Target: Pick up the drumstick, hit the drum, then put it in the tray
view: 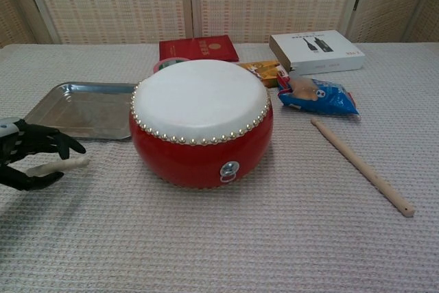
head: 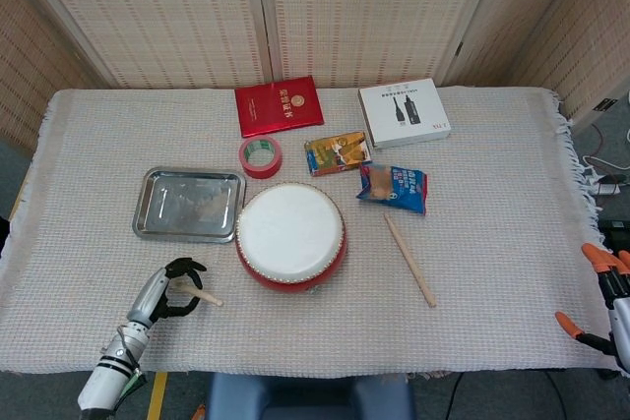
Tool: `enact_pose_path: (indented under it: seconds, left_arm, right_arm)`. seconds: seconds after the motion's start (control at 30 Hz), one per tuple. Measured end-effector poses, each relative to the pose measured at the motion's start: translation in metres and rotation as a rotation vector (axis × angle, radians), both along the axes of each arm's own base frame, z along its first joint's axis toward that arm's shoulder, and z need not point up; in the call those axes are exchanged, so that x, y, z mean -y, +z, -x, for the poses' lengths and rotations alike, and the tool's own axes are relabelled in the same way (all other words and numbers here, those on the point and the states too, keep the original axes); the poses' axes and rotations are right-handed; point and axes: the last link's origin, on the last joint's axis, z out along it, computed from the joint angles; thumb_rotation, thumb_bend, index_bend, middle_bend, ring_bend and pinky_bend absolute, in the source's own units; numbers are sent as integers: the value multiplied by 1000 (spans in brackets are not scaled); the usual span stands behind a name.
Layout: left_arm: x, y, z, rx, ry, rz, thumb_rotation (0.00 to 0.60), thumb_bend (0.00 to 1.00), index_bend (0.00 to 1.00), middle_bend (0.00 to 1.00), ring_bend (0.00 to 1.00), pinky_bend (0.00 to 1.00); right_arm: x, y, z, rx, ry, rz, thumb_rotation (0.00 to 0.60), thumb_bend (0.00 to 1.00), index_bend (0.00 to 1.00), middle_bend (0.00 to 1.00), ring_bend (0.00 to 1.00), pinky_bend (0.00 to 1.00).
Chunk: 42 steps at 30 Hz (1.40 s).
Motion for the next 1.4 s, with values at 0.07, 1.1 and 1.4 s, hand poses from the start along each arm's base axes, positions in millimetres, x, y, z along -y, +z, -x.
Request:
enact_pose_path:
  seconds: [0.07,1.1,1.4]
  left_arm:
    - [1,5,1,108,25,19,600,358,589,299,115,83]
    - [-21,17,49,839,268,303,600,370,583,404,302,231]
    - [-23,8,45,856,235,269,600,372,558,441,367,284]
  right_arm:
    - [0,0,0,-3,-1,2,600,182,0,84,0,0]
    - [-1,-2,-4,-7,-8,-3,600,183,0,84,0,0]
    - [-1,-2,-5,-8,-11,-5,600,183,0,84,0,0]
